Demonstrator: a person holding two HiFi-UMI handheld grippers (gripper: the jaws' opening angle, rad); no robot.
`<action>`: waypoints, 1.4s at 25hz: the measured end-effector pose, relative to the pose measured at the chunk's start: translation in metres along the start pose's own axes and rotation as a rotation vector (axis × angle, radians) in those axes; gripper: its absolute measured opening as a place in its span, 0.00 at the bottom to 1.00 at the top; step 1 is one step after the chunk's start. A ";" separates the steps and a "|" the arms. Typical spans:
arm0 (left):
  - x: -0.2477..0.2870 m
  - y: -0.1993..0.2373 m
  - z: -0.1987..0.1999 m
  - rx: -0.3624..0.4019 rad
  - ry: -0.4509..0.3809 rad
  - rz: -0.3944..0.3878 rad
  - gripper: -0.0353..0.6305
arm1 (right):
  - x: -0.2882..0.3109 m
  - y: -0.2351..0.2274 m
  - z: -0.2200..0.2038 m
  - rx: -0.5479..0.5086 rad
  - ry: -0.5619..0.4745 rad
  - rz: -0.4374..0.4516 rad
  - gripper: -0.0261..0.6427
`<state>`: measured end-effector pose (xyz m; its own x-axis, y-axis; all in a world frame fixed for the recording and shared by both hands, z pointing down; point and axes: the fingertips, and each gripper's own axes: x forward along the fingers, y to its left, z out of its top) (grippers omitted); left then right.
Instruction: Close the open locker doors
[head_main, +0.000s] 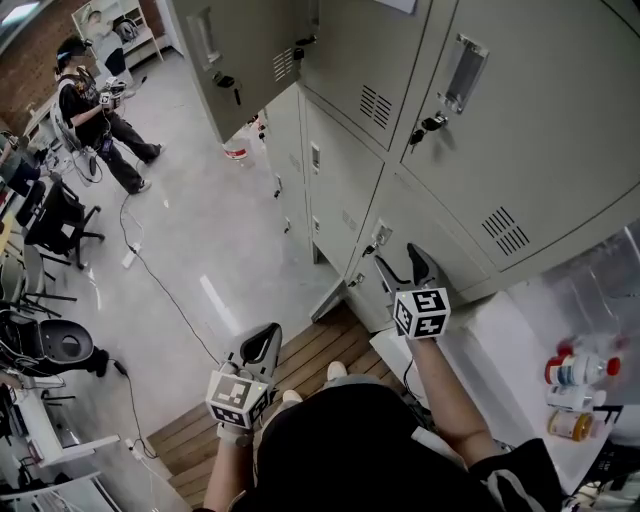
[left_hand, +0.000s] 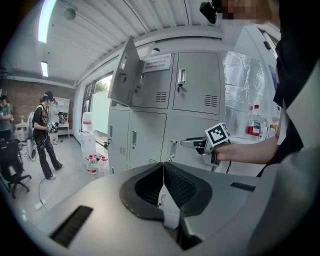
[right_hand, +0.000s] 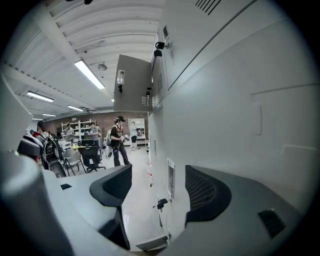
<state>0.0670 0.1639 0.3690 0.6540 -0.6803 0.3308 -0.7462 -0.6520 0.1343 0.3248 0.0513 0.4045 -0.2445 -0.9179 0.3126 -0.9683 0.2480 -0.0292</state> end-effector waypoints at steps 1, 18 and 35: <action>0.001 0.000 0.003 -0.003 0.000 0.010 0.08 | 0.000 -0.002 -0.001 0.001 0.001 -0.003 0.55; 0.024 0.012 -0.010 -0.001 -0.015 0.079 0.08 | 0.015 0.034 0.018 0.052 -0.089 0.166 0.30; 0.022 0.181 -0.037 0.045 -0.101 0.086 0.08 | 0.117 0.177 0.038 -0.006 -0.204 0.288 0.08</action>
<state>-0.0585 0.0431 0.4353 0.5991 -0.7628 0.2435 -0.7949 -0.6030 0.0671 0.1232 -0.0240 0.3999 -0.5130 -0.8529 0.0965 -0.8581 0.5068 -0.0825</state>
